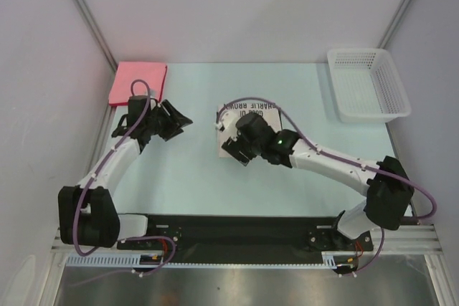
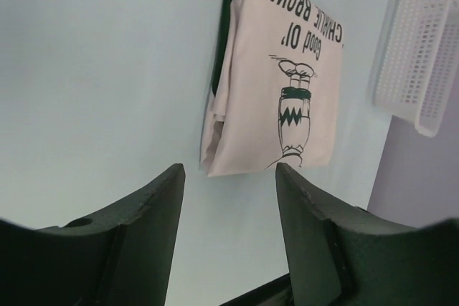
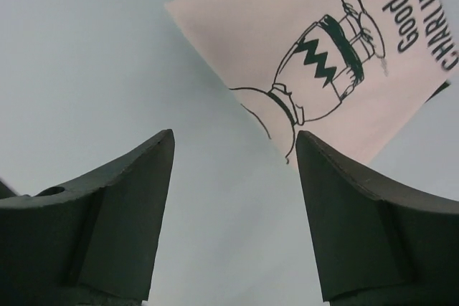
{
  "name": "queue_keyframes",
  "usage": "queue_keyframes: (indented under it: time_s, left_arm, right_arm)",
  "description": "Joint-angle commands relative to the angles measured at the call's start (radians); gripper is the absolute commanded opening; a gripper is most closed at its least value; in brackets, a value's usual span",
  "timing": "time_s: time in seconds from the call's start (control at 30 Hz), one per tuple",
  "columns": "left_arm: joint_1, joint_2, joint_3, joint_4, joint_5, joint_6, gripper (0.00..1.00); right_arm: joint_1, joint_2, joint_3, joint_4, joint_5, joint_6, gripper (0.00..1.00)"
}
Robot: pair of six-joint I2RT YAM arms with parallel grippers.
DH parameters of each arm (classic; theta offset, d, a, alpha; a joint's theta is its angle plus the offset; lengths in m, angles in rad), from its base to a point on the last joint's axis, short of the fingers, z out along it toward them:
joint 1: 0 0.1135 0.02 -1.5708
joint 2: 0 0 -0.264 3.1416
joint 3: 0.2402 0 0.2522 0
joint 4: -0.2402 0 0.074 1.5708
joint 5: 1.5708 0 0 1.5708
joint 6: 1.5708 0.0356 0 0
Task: Fold and stack the t-shirts
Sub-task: Fold the tshirt
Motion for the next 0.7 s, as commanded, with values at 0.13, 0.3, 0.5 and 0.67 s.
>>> queue_keyframes:
  time_s: [0.13,0.3,0.5,0.67]
  left_arm:
    - [0.051,-0.151,-0.01,-0.208,-0.086,-0.063,0.59]
    - [0.124,-0.208,-0.027,-0.247,-0.048,-0.104,0.69]
    - [0.177,-0.228,-0.024,-0.307,-0.055,-0.094,0.8]
    - [0.225,-0.199,-0.038,-0.33,0.007,-0.078,0.8]
  right_arm:
    - [0.182,0.185,-0.046,0.148,0.206,-0.425,0.69]
    - [0.251,0.348,-0.031,0.249,0.266,-0.562,0.6]
    - [0.26,0.468,-0.006,0.344,0.323,-0.625,0.51]
    - [0.226,0.543,0.06,0.311,0.324,-0.662,0.37]
